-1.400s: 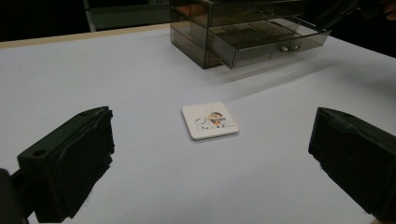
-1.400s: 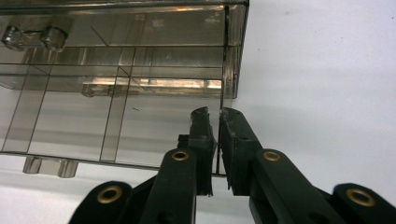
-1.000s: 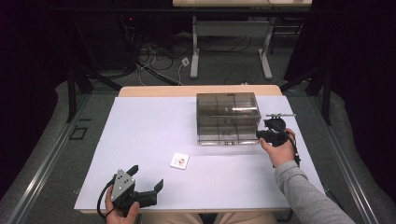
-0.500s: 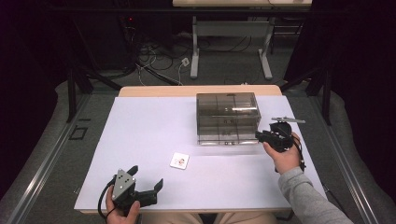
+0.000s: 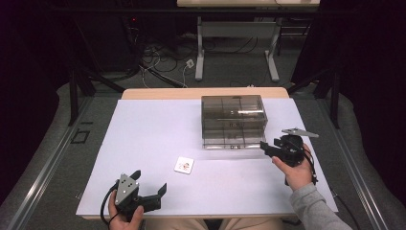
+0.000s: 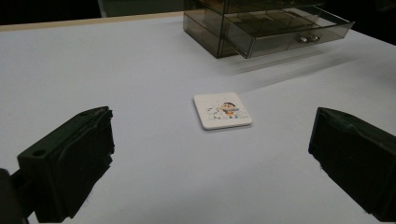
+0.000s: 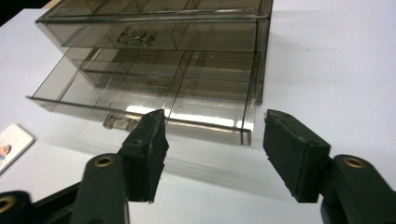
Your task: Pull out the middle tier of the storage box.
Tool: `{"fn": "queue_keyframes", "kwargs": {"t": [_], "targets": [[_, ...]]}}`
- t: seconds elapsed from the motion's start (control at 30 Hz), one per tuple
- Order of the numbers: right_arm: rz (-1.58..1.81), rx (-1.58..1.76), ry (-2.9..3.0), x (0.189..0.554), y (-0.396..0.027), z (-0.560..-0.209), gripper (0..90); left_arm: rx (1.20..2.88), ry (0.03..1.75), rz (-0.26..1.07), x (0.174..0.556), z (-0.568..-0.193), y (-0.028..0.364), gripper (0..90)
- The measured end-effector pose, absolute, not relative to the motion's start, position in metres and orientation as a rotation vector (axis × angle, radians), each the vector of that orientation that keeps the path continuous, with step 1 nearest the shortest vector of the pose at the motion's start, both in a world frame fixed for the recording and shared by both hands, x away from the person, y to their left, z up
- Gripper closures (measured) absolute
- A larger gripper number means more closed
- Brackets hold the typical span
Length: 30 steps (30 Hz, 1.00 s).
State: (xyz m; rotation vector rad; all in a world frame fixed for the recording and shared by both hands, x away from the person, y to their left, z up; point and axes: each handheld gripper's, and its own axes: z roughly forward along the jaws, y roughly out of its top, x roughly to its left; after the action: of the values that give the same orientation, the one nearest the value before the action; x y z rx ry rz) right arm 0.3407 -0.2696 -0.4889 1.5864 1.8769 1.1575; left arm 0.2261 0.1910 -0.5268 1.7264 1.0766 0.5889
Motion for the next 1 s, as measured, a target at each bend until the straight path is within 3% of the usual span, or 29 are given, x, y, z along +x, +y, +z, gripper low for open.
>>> {"fn": "queue_keyframes", "kwargs": {"t": [0.2,0.37,0.57,0.77,1.0], "targets": [[1.231,1.535,1.878,0.324,-0.272,-0.493,31.8,1.721,1.089,0.589,0.226,-0.528,0.192,0.7],[1.229,1.402,1.87,0.303,-0.272,-0.495,17.2,1.72,1.091,0.589,0.226,-0.528,0.19,0.7],[1.247,1.36,1.862,0.287,-0.276,-0.498,13.5,1.728,1.103,0.589,0.226,-0.529,0.189,0.7],[1.295,1.345,1.827,0.274,-0.287,-0.504,0.0,1.742,1.118,0.602,0.227,-0.53,0.188,0.6],[1.312,1.323,1.783,0.26,-0.294,-0.516,0.0,1.748,1.132,0.607,0.228,-0.53,0.186,0.6]]}}
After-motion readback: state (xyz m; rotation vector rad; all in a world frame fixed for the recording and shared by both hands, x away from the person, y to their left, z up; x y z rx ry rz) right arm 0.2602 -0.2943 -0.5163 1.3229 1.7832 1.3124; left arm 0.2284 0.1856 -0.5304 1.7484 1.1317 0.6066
